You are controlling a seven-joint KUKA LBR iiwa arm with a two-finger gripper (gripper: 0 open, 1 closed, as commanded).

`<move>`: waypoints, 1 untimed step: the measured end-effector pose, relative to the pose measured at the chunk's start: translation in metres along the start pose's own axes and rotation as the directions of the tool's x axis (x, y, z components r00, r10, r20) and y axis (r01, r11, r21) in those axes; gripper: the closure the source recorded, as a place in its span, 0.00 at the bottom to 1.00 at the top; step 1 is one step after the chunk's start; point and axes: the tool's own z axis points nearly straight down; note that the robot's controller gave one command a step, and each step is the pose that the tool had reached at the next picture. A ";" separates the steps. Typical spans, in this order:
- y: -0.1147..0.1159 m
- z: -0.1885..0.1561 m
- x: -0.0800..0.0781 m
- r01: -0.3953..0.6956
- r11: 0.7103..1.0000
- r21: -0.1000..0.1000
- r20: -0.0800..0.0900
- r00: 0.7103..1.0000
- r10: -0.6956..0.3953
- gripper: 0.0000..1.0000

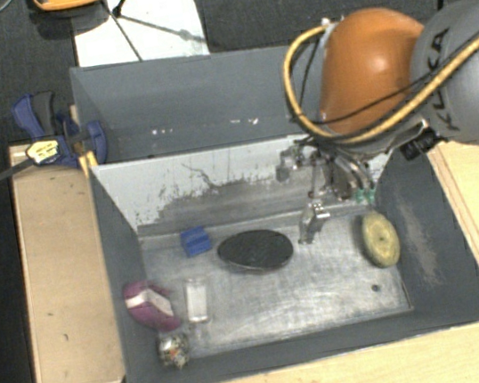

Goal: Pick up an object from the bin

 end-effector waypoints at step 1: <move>-0.008 0.139 0.010 0.331 0.944 -0.001 -0.007 0.944 -0.331 0.00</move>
Offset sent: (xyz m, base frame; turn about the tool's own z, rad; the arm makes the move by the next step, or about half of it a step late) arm -0.0080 -0.0076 -0.1365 -0.3379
